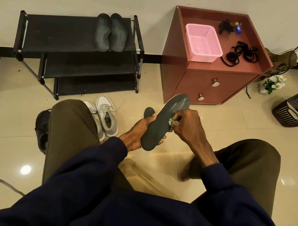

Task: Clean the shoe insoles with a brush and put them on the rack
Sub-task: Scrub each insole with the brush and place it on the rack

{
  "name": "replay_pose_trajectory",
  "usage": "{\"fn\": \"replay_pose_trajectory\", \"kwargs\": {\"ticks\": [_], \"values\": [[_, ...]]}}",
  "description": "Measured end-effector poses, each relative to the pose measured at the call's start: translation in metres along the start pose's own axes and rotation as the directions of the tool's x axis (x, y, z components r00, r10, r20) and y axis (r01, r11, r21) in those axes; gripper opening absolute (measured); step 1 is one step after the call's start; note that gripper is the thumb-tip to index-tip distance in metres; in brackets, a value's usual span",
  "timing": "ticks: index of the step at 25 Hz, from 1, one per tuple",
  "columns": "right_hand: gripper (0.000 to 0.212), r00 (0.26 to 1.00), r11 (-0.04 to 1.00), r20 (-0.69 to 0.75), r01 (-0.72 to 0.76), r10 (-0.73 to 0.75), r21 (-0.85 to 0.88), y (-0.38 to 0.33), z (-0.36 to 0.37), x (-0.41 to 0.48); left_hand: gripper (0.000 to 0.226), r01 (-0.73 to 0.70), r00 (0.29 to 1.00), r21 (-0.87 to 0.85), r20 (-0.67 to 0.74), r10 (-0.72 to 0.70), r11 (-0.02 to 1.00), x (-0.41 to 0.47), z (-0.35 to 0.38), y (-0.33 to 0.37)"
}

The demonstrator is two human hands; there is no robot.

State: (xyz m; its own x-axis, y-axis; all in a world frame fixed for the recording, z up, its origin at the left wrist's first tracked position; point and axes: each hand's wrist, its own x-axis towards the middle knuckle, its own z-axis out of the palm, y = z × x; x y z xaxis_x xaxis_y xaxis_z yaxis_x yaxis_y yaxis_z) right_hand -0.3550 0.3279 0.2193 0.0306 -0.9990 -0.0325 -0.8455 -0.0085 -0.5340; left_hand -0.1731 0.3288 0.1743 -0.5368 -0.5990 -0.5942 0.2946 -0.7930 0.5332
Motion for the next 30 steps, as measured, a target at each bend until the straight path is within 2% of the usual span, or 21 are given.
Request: {"fn": "replay_pose_trajectory", "kwargs": {"ticks": [2, 3, 5, 7, 9, 11, 13, 15, 16, 20, 25, 28, 30], "values": [[0.010, 0.990, 1.000, -0.138, -0.012, 0.015, 0.020, 0.011, -0.001, 0.001, 0.058, 0.030, 0.998, 0.003, 0.054, -0.030, 1.000, -0.003, 0.002, 0.002], [0.011, 0.993, 0.996, -0.122, 0.008, 0.002, 0.084, 0.012, 0.000, -0.001, 0.054, 0.049, 0.997, -0.008, 0.063, -0.048, 0.999, -0.006, 0.006, 0.004], [0.011, 0.998, 0.975, 0.025, 0.058, -0.065, 0.216, 0.004, 0.002, -0.007, 0.050, 0.056, 0.997, -0.042, 0.051, -0.054, 0.998, -0.009, 0.009, 0.005], [0.011, 0.967, 0.945, 0.219, 0.059, -0.134, 0.321, -0.006, 0.005, -0.014, 0.054, 0.029, 0.999, -0.047, 0.045, -0.027, 0.998, -0.007, 0.007, 0.005], [0.010, 0.944, 0.937, 0.283, 0.065, -0.169, 0.342, -0.011, 0.009, -0.018, 0.064, 0.019, 1.000, -0.033, 0.014, -0.019, 0.999, -0.005, 0.007, 0.004], [0.007, 0.965, 0.950, 0.206, 0.100, -0.165, 0.296, -0.009, 0.010, -0.015, 0.069, 0.035, 0.999, -0.060, -0.003, -0.035, 0.998, -0.004, 0.007, 0.001], [0.008, 0.985, 0.976, 0.008, 0.168, -0.171, 0.141, -0.002, 0.011, -0.008, 0.066, 0.050, 0.999, -0.122, -0.002, -0.051, 0.991, -0.006, 0.010, 0.001], [0.010, 0.978, 0.986, -0.154, 0.154, -0.143, 0.065, 0.006, 0.010, -0.002, 0.064, 0.071, 0.997, -0.131, 0.012, -0.070, 0.989, -0.006, 0.009, 0.002], [0.011, 0.975, 0.988, -0.185, 0.138, -0.123, 0.073, 0.008, 0.009, -0.002, 0.061, 0.069, 0.997, -0.125, 0.027, -0.066, 0.990, -0.006, 0.007, 0.003], [0.019, 0.977, 0.981, -0.144, 0.172, -0.157, 0.092, 0.004, 0.017, -0.009, 0.049, 0.057, 0.996, -0.146, 0.069, -0.047, 0.988, -0.013, 0.013, 0.011], [0.017, 0.981, 0.974, -0.150, 0.147, -0.121, 0.174, -0.010, 0.029, -0.015, 0.051, 0.028, 1.000, -0.122, 0.003, -0.028, 0.992, -0.015, 0.013, 0.011], [0.015, 0.969, 0.939, -0.007, 0.243, -0.249, 0.242, -0.030, 0.034, -0.028, 0.057, -0.051, 0.995, -0.028, -0.086, 0.048, 0.998, -0.010, 0.004, 0.009], [0.015, 0.938, 0.923, 0.094, 0.303, -0.332, 0.236, -0.037, 0.033, -0.033, 0.058, -0.048, 0.990, 0.012, -0.128, 0.049, 0.999, -0.009, 0.001, 0.008]]}}
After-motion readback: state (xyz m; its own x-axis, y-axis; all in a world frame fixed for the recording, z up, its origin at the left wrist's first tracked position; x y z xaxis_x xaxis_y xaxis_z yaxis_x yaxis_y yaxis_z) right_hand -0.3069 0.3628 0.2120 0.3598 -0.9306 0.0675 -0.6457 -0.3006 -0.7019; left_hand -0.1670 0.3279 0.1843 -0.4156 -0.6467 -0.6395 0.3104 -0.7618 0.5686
